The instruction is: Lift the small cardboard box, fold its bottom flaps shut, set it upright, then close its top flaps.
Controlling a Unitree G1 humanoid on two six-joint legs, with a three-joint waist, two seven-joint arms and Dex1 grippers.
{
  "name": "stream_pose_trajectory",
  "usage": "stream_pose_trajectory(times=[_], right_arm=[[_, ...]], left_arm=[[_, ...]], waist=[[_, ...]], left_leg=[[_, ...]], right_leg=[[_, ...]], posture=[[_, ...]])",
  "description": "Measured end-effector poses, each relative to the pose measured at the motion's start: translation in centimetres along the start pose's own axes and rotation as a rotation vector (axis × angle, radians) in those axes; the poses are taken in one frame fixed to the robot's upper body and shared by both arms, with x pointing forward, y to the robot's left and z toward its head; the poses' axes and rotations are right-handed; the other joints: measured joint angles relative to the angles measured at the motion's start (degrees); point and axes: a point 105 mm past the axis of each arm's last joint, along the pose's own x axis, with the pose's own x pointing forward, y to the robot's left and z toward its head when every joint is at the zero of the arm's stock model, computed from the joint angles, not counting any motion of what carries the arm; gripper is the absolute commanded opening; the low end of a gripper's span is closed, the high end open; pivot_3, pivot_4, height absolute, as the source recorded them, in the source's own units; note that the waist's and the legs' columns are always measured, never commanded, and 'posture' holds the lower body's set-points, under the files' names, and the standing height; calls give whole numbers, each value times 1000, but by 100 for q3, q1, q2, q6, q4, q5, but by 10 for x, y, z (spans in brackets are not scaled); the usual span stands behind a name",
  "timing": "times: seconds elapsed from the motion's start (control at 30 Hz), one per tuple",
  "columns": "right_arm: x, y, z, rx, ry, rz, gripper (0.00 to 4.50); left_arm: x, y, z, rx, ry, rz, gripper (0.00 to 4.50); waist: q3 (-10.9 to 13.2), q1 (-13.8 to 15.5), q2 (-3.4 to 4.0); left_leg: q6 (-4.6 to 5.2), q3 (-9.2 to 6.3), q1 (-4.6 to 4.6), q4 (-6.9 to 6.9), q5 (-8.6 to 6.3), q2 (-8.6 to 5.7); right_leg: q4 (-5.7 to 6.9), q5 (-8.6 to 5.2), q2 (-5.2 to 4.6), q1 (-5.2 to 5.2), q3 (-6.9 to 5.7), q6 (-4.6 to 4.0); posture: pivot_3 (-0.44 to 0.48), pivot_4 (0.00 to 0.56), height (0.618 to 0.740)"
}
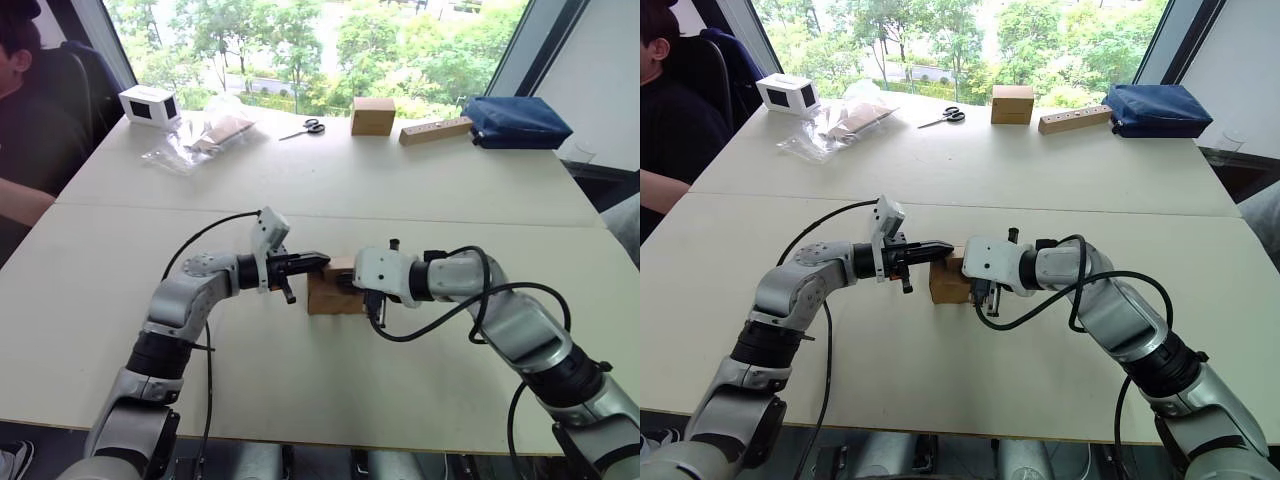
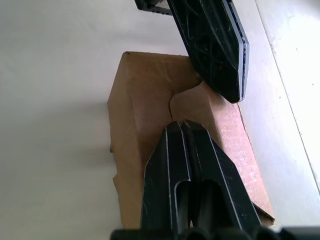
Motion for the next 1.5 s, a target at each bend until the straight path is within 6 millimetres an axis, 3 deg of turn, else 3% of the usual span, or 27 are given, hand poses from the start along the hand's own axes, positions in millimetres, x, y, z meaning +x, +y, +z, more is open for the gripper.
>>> stream_pose_trajectory(times=[0.47, 0.9, 1.13, 1.27, 1.5], right_arm=[[2, -3, -2, -14, 19, -27, 0], [-15, -8, -4, 216, -65, -29, 0], [-30, -28, -5, 289, -118, -129, 0], [-28, -28, -8, 291, -116, -127, 0], [-21, -22, -6, 267, -118, -90, 0]], left_arm=[[1, 0, -1, -4, 2, -3, 63], [1, -4, -3, 188, 77, -37, 63], [-4, 4, 17, 126, 4, -2, 63], [-6, 2, 31, 181, -9, 6, 63], [-1, -11, 29, 248, 33, -42, 63]], waist=[[0, 3, 0], [0, 2, 0], [1, -3, 0], [1, -3, 0], [1, -2, 0]], left_leg=[[0, 0, 0, 0, 0, -1], [1, 0, -1, 0, -1, 0], [1, -1, -3, -1, -1, 3], [1, 0, -3, -1, -1, 1], [1, 0, -3, -1, -1, 0]], right_leg=[[-1, 0, 0, 1, -1, 0], [-2, 0, 0, 1, -1, 0], [-2, 0, 0, -2, -1, 0], [-2, 0, 0, -1, -1, 0], [-3, 0, 0, -2, 0, 0]], posture=[[0, 150, 740], [0, 150, 740], [0, 150, 740], [0, 150, 740], [0, 150, 740]])
